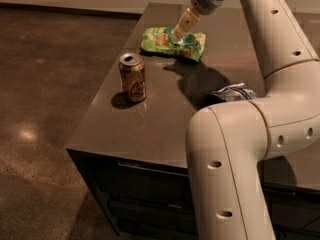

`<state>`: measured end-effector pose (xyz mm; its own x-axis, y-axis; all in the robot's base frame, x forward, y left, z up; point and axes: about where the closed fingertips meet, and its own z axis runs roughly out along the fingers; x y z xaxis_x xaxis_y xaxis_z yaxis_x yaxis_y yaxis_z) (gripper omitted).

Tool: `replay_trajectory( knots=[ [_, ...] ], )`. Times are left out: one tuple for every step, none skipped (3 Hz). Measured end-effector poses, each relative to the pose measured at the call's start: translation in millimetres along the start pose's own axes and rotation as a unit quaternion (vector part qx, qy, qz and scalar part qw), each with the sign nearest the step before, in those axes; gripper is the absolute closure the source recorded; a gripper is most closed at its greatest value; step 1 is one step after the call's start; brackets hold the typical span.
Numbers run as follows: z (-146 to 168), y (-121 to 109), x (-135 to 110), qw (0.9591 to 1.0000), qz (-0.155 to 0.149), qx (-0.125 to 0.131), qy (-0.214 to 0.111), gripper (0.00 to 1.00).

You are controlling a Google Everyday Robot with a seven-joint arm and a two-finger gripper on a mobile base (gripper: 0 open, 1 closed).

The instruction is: Move green rice chip bag near blue chip bag

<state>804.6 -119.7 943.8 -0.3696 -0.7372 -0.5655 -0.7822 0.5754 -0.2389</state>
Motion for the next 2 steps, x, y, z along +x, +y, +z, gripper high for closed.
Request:
replay_trajectory(
  knots=[
    [20.8, -0.2, 17.5, 0.9989, 0.019, 0.001, 0.042, 0.0],
    [31.4, 2.0, 25.7, 0.998, 0.027, -0.005, 0.057, 0.0]
  ],
)
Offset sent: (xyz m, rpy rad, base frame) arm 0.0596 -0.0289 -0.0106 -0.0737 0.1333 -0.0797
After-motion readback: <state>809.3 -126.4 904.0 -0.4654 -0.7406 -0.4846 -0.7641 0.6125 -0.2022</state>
